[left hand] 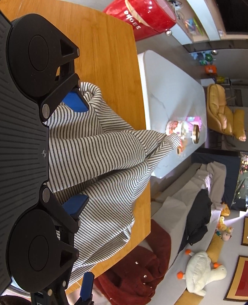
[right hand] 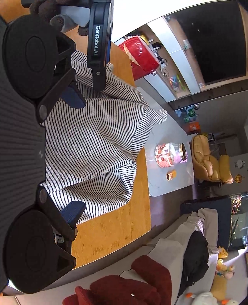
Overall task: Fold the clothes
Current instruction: 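Grasp the striped shirt's folded edge with the left gripper while the right gripper grasps beside it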
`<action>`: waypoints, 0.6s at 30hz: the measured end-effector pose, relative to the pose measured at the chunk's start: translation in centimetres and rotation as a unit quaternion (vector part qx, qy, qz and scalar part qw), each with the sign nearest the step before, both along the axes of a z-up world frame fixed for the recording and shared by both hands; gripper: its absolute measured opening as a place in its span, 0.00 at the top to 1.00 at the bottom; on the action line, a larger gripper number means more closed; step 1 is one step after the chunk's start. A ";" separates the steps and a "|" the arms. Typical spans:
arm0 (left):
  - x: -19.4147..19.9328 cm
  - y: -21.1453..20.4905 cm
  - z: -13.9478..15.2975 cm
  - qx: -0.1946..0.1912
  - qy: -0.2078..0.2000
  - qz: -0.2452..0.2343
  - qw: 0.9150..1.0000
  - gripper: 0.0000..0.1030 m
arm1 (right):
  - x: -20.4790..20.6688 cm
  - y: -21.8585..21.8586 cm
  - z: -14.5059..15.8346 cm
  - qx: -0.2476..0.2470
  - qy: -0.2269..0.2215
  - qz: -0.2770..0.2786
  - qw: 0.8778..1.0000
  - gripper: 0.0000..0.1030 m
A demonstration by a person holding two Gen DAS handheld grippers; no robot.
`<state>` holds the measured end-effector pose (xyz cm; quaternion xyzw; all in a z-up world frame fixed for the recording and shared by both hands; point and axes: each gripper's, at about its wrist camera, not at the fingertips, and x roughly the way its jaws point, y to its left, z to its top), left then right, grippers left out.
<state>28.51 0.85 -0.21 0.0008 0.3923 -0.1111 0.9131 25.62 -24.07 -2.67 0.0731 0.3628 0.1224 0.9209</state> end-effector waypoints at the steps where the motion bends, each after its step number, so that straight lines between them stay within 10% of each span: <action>1: 0.3 -0.2 -0.2 0.002 0.006 -0.006 1.000 0.20 | 0.4 0.2 -0.2 -0.008 0.005 0.003 1.000 0.00; 9: 1.0 1.2 -0.6 0.036 0.005 -0.037 0.999 0.80 | 1.8 1.5 -1.4 -0.048 0.044 0.019 0.998 0.00; 18: 3.6 8.1 4.2 0.098 -0.127 0.087 0.983 0.94 | 1.6 2.7 -1.7 -0.075 0.066 0.010 0.995 0.00</action>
